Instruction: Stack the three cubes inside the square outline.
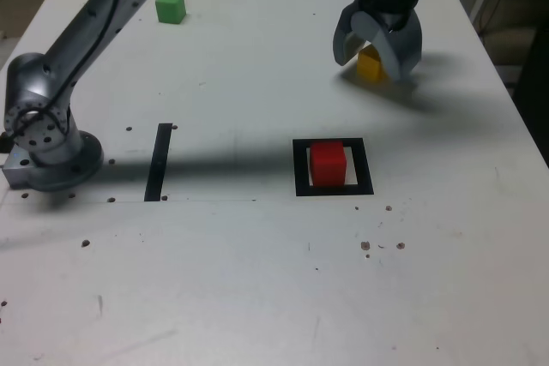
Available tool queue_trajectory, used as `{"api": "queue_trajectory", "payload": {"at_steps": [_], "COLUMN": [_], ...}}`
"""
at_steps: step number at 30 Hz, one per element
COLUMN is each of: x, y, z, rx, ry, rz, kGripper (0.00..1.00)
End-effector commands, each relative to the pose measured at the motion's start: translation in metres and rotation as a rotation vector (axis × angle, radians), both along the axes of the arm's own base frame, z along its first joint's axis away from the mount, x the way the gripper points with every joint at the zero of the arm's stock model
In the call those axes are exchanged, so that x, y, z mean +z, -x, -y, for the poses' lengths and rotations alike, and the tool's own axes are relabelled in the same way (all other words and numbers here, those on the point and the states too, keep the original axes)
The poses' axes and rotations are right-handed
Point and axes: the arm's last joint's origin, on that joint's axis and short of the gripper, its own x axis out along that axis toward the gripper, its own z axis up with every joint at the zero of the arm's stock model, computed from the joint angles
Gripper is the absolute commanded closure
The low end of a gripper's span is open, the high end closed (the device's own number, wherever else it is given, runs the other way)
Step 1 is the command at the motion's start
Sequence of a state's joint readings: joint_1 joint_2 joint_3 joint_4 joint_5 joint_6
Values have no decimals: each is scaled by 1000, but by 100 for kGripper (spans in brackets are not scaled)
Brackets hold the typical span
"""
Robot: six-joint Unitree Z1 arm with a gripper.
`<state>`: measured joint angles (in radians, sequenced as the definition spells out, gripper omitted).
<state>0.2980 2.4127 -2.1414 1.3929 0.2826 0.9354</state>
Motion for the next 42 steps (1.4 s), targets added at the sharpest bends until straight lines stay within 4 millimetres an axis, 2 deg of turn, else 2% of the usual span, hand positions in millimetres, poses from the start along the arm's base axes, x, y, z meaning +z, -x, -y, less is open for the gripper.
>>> {"api": "queue_trajectory", "payload": {"at_steps": [1,5,8,29,35,42], "x": [-3,-3,-3,1,22,53], "y": [-2,-5,-5,-3,8,28], "z": [0,2,3,6,18,47], "rx": [10,9,6,11,41,105], "ry": [-8,-12,-11,13,22,6], "rz": [-1,9,12,22,63,109], "kGripper": [36,58,64,65,65,65]}}
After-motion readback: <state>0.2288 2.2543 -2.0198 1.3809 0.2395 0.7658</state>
